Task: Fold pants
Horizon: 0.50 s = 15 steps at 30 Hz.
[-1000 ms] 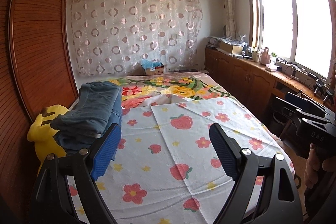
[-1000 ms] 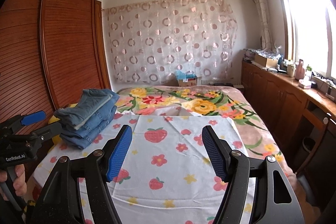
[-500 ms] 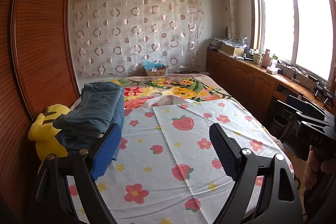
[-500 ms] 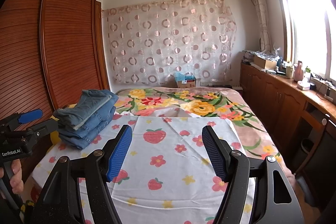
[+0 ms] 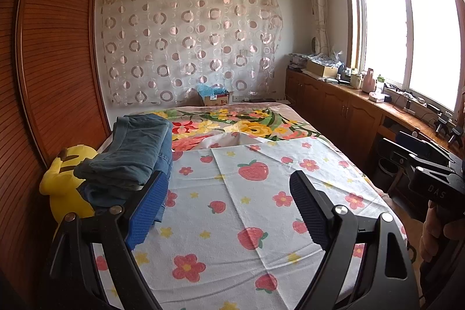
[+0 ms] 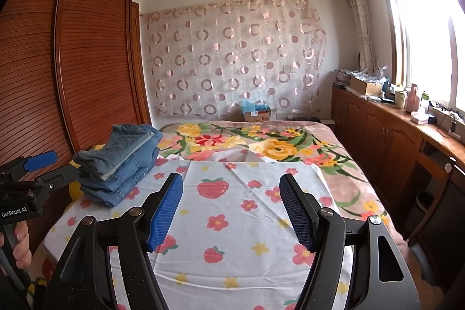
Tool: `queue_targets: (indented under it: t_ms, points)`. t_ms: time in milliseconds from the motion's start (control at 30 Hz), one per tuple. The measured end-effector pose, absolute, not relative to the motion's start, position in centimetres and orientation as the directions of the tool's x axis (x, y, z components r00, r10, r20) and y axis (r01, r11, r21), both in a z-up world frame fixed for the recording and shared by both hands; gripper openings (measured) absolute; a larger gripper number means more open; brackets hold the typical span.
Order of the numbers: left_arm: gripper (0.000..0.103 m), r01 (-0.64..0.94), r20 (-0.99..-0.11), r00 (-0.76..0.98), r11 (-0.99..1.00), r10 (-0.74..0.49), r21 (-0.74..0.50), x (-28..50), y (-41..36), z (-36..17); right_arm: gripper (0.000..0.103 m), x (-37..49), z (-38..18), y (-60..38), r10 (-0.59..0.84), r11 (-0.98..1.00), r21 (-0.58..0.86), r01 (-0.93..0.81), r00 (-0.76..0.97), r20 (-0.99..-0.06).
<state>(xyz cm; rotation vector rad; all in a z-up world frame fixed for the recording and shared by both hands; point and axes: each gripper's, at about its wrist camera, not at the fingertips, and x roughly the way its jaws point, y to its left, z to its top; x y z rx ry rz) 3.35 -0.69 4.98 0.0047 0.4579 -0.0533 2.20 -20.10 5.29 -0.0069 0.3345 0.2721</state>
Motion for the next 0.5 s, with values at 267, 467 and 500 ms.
queue_targets:
  t_ms: [267, 467, 500]
  points:
    - [0.087, 0.049, -0.441, 0.896, 0.999, -0.047, -0.007, 3.31, -0.59, 5.0, 0.071, 2.38, 5.13, -20.24, 0.261, 0.964, 0.039, -0.262, 0.91, -0.323]
    - [0.087, 0.049, -0.44, 0.897, 0.999, -0.047, -0.006, 3.31, -0.56, 4.99, 0.071, 2.39, 5.12, -20.25, 0.262, 0.964, 0.04, -0.264, 0.909, -0.323]
    - [0.087, 0.05, -0.44, 0.897, 0.999, -0.048, -0.007, 3.3, -0.58, 4.97, 0.071, 2.42, 5.13, -20.27, 0.261, 0.964, 0.039, -0.263, 0.91, -0.323]
